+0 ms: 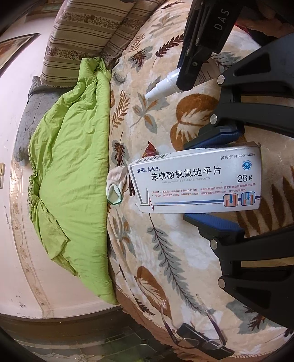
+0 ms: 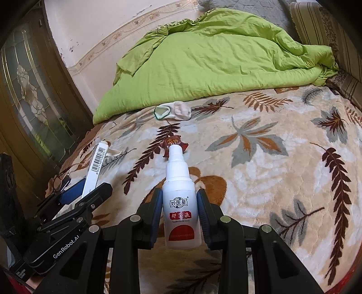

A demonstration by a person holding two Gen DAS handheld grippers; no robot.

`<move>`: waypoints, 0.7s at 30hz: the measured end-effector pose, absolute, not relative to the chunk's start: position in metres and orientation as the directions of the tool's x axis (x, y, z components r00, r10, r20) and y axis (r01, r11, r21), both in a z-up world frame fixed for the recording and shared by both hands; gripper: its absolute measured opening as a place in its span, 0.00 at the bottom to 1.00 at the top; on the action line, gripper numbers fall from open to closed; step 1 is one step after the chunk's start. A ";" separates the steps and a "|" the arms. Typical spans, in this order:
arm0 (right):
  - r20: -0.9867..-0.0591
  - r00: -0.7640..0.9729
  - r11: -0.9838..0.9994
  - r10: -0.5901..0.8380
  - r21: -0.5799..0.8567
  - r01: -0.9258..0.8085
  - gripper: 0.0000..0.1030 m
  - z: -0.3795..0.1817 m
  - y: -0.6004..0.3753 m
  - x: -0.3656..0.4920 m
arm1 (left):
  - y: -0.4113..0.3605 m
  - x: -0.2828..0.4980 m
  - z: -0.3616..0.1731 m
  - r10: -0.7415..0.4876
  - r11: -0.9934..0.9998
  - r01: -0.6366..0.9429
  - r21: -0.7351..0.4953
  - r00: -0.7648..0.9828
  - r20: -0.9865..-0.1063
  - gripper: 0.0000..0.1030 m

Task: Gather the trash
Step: 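Carry the pill box and dropper bottle with both tools over the red basket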

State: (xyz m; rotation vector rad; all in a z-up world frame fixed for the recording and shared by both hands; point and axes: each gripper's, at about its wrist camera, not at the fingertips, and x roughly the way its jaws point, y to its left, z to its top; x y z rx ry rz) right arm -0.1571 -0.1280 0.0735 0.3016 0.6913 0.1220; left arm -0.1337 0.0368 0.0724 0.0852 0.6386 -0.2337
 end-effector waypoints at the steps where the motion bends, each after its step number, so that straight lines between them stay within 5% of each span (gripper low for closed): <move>1: -0.608 0.765 0.950 0.210 0.313 -0.012 0.33 0.073 -0.128 -0.157 | 0.036 -0.134 0.072 -0.188 0.970 0.242 0.011 0.779 -0.598 0.52; 21: -0.607 0.765 0.949 0.213 0.314 -0.015 0.33 0.074 -0.128 -0.158 | 0.035 -0.137 0.074 -0.173 0.971 0.236 0.031 0.789 -0.590 0.52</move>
